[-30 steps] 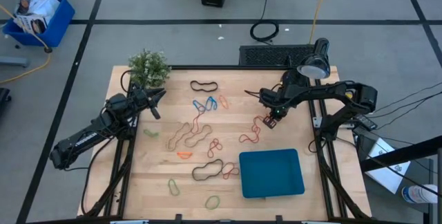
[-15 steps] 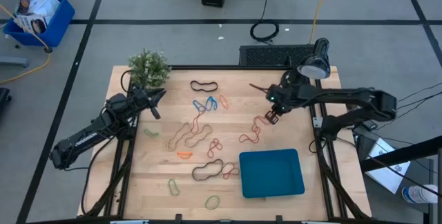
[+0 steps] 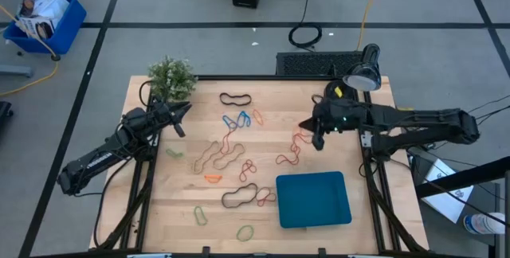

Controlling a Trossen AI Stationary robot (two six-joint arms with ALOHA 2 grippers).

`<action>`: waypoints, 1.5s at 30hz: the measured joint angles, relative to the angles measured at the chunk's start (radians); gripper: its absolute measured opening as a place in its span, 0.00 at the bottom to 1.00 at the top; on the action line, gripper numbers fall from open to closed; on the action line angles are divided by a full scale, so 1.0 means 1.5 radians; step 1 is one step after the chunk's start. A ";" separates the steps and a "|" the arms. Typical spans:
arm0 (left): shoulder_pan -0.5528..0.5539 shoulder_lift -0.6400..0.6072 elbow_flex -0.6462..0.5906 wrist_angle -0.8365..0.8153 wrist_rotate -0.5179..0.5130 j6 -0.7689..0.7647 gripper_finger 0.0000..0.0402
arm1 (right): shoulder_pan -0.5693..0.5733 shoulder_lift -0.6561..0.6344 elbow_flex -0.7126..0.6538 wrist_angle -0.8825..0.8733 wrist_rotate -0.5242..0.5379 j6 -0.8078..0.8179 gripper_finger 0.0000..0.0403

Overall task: Pick and place rubber bands into bin
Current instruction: Put the orange rubber band into the blue bin

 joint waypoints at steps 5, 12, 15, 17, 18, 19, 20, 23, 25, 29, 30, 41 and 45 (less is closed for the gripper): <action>0.000 0.000 0.000 0.000 0.000 -0.006 0.18 | 0.097 0.017 0.000 0.054 0.002 -0.101 0.00; 0.000 0.000 0.000 0.000 0.000 -0.006 0.18 | 0.202 0.043 0.000 0.080 0.067 -0.061 0.00; 0.000 0.000 0.000 0.001 0.000 -0.007 0.18 | 0.242 0.050 0.000 0.075 0.098 -0.043 0.00; 0.000 0.000 0.000 0.001 0.001 -0.011 0.18 | 0.265 0.055 0.004 0.064 0.110 -0.046 0.00; 0.000 0.000 0.000 0.001 0.001 -0.015 0.18 | 0.273 0.059 0.011 0.050 0.110 -0.048 0.00; 0.000 0.000 0.000 0.001 0.001 -0.021 0.18 | 0.279 0.064 0.023 0.029 0.111 -0.048 0.00; 0.000 0.000 0.000 0.001 0.001 -0.026 0.18 | 0.284 0.071 0.040 0.003 0.117 -0.047 0.00; 0.000 0.000 0.000 0.001 0.001 -0.049 0.18 | 0.292 0.095 0.098 -0.101 0.128 -0.039 0.00; 0.000 0.000 0.000 0.001 0.001 -0.066 0.18 | 0.300 0.113 0.134 -0.151 0.127 -0.022 0.00; 0.000 0.000 0.000 0.001 0.001 -0.079 0.18 | 0.324 0.144 0.185 -0.240 0.125 0.014 0.00; 0.000 0.000 0.000 0.001 0.001 -0.079 0.18 | 0.331 0.152 0.190 -0.261 0.125 0.025 0.00; 0.000 0.000 0.000 0.001 0.003 -0.081 0.18 | 0.426 0.245 0.192 -0.421 0.098 0.203 0.00; 0.000 0.000 0.000 0.001 0.003 -0.081 0.18 | 0.446 0.273 0.183 -0.418 0.087 0.256 0.00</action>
